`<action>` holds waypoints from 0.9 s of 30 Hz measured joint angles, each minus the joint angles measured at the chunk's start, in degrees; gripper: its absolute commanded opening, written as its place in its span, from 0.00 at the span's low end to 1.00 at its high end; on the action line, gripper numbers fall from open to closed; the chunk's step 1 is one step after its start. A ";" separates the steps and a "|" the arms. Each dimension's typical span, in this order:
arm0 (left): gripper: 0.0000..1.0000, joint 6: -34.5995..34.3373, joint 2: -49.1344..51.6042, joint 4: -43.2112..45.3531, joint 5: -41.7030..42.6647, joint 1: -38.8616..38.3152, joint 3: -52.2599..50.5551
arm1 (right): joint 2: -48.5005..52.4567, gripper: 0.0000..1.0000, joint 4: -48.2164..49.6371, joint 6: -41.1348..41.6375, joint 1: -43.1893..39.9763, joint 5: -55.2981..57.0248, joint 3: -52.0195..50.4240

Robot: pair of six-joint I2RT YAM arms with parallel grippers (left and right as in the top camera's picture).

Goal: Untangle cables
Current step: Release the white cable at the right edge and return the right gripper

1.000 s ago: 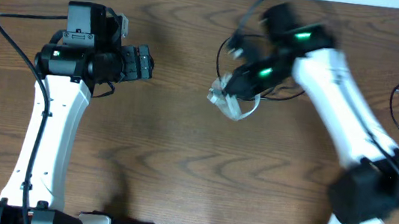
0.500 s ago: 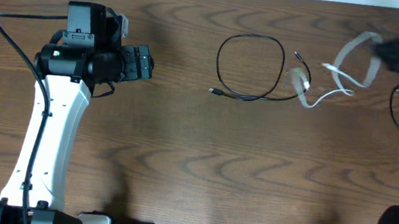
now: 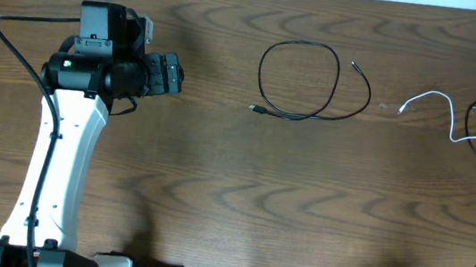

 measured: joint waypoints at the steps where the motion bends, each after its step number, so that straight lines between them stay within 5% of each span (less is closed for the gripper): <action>1: 0.92 0.00 0.00 0.02 0.00 0.00 0.00 | 0.00 0.01 0.37 0.37 -0.20 1.53 0.15; 7: 0.92 0.00 0.00 0.46 0.00 0.00 0.00 | 0.07 0.06 1.64 1.73 -0.35 8.96 0.85; 9: 0.92 0.00 0.00 0.52 0.00 0.00 0.00 | 0.63 0.28 1.62 1.84 -0.35 10.40 1.07; 12: 0.92 0.00 0.00 0.83 0.00 0.00 0.00 | 2.89 0.94 1.57 1.97 -0.35 11.63 1.49; 13: 0.92 0.00 0.00 0.85 0.00 0.00 0.00 | 3.78 0.99 1.57 1.86 -0.35 11.69 1.51; 27: 0.92 0.00 0.00 0.87 0.00 0.00 0.00 | 8.72 0.99 -3.48 -1.64 3.43 5.33 1.51</action>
